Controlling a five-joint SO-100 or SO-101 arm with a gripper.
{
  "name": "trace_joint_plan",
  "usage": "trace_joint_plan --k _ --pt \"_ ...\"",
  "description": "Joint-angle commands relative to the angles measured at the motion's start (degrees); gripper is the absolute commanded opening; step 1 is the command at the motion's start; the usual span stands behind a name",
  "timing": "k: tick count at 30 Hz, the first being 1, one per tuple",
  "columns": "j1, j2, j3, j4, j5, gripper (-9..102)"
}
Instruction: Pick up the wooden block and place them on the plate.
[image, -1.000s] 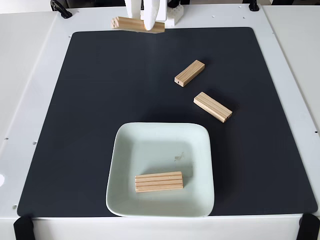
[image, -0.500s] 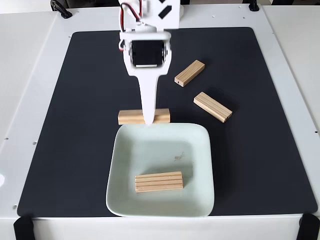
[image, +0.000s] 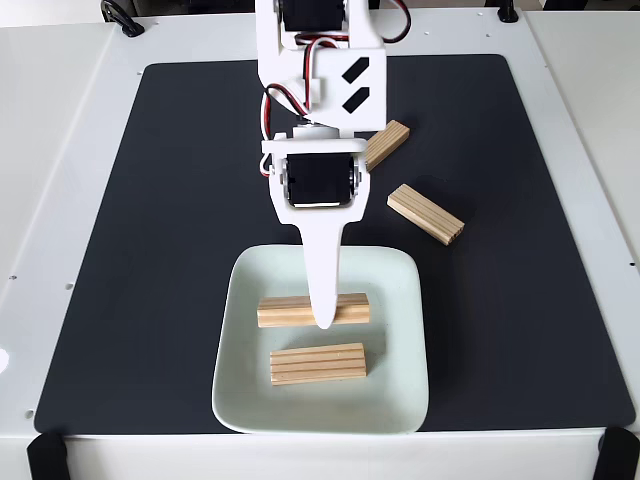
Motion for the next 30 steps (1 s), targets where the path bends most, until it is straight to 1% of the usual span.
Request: trace_joint_plan --k 1,5,7,30 --pt "-0.8 0.7 -3.1 -2.6 0.8 0" --pt "-1.0 0.4 -3.0 -10.3 2.8 0" --pt "-0.9 0.3 -2.5 -12.7 3.1 0" --pt "2.4 -3.7 -3.0 -13.0 2.4 0"
